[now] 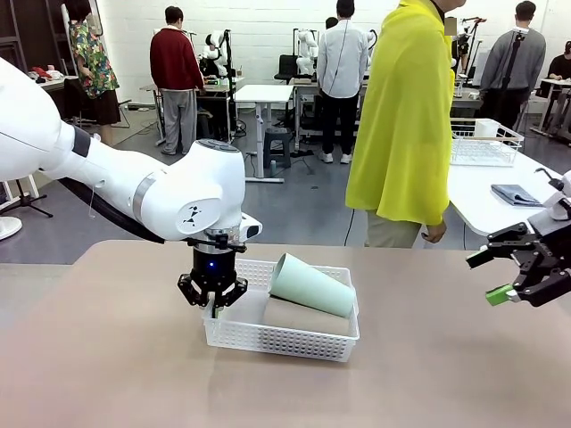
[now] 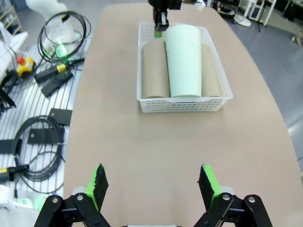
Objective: Clean and organize the cups into the basket.
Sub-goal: Move the Organizing basket back to the left side of the table.
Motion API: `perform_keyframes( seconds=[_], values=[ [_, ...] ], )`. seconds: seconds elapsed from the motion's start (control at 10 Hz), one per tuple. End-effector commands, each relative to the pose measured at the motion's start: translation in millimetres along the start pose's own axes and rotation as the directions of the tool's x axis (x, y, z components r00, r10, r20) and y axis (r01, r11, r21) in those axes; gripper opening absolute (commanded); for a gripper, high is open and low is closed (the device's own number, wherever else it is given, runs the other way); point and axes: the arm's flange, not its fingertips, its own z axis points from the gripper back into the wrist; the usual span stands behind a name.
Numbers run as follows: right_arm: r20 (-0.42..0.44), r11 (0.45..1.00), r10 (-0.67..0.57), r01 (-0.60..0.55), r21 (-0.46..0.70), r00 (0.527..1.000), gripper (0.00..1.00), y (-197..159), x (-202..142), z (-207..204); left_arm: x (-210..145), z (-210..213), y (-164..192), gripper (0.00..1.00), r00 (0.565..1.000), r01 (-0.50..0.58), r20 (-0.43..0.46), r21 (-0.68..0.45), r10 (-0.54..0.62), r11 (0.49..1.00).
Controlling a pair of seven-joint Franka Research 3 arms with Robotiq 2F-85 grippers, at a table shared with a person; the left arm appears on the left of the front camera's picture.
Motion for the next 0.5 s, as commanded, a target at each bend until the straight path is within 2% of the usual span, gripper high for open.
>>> perform_keyframes(
  seconds=[0.0,0.2,0.4],
  values=[
    [0.144,0.971,-0.240,0.238,0.028,0.960,1.00,16,-10,31,-1,-3,2,0.00,1.000,0.009,-0.006,0.008,-0.009,1.000],
    [0.163,0.858,-0.512,0.493,0.145,0.843,1.00,17,-46,59,-1,-3,2,0.00,1.000,0.009,-0.006,0.008,-0.009,1.000],
    [0.222,0.727,-0.687,0.655,0.205,0.692,1.00,14,-87,85,-1,-3,2,0.00,1.000,0.009,-0.006,0.008,-0.009,1.000]
  ],
)
